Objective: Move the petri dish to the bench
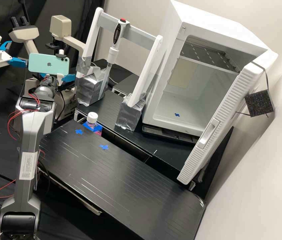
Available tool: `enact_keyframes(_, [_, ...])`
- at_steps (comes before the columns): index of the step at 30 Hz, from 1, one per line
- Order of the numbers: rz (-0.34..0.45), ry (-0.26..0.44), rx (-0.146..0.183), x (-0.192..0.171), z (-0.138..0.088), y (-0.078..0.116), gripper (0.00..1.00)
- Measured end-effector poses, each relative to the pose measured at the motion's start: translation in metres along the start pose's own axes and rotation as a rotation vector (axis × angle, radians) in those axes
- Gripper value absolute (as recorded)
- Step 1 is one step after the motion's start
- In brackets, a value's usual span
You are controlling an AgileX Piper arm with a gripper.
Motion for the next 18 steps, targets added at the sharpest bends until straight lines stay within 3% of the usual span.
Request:
enact_keyframes(2, [0.006, -0.001, 0.008, 0.0002, -0.0008, 0.0016, 0.0])
enact_keyframes(7, [0.004, -0.003, -0.011, 0.0003, -0.0021, 0.0021, 0.0])
enact_keyframes(18, [-0.007, -0.008, 0.001, 0.0005, -0.0025, 0.002, 0.0])
